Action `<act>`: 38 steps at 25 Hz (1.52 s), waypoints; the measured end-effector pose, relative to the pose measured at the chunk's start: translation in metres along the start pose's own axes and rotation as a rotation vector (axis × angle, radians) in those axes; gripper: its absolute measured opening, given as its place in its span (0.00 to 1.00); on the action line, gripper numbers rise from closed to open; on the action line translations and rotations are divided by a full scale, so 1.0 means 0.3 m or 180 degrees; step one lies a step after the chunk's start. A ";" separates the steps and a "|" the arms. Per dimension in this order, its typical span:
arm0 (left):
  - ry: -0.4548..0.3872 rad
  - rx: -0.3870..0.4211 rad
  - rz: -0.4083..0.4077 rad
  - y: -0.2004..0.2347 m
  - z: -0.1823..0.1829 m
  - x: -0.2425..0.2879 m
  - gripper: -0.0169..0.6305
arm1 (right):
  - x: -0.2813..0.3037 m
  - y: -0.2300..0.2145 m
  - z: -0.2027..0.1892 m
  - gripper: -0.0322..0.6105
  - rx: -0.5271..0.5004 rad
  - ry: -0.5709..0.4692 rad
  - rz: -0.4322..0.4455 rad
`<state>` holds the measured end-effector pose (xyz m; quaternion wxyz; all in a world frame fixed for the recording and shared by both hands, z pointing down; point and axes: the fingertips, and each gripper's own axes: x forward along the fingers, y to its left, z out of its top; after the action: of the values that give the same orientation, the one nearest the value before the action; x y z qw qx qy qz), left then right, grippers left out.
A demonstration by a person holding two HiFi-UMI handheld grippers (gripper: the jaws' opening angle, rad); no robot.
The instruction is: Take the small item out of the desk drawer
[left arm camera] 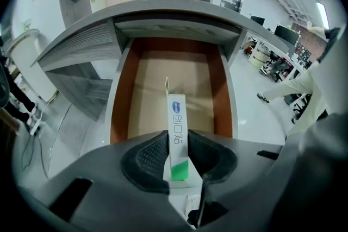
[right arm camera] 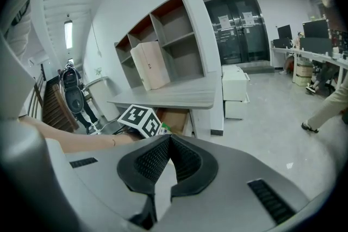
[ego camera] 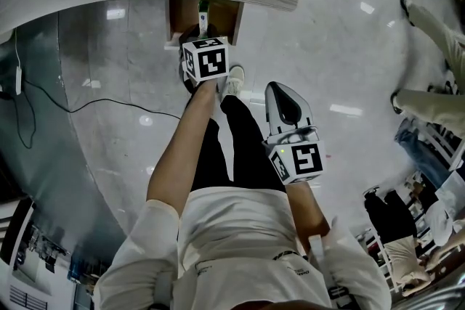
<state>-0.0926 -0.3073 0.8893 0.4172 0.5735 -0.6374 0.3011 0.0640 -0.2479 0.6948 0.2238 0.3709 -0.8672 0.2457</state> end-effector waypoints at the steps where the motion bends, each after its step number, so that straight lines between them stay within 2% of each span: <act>1: 0.0009 0.0002 0.0004 0.000 0.000 0.001 0.20 | -0.002 -0.003 -0.001 0.10 0.0000 0.0002 -0.0007; 12: -0.0121 -0.0031 -0.0090 -0.004 0.020 -0.073 0.19 | -0.050 0.012 0.016 0.10 0.0016 -0.0083 -0.0119; 19: -0.0258 -0.0069 -0.0227 0.006 0.046 -0.209 0.19 | -0.129 0.066 0.072 0.10 0.0175 -0.0247 -0.0208; 23: -0.0375 0.0029 -0.0214 0.009 0.040 -0.334 0.19 | -0.189 0.144 0.087 0.10 0.0127 -0.0302 -0.0216; 28: -0.0475 0.0037 -0.0284 -0.014 0.058 -0.505 0.19 | -0.265 0.231 0.145 0.10 0.0080 -0.0391 -0.0188; 32: -0.0615 -0.0003 -0.0326 -0.008 0.075 -0.680 0.19 | -0.355 0.307 0.194 0.10 0.0026 -0.0468 -0.0199; 38: -0.0854 0.0075 -0.0388 -0.005 0.102 -0.946 0.19 | -0.483 0.403 0.276 0.10 -0.0006 -0.0611 -0.0266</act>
<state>-0.0984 -0.1978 0.6259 0.3389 0.6511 -0.6479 0.2034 0.0464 -0.1466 0.5161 0.1500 0.4284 -0.8686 0.1987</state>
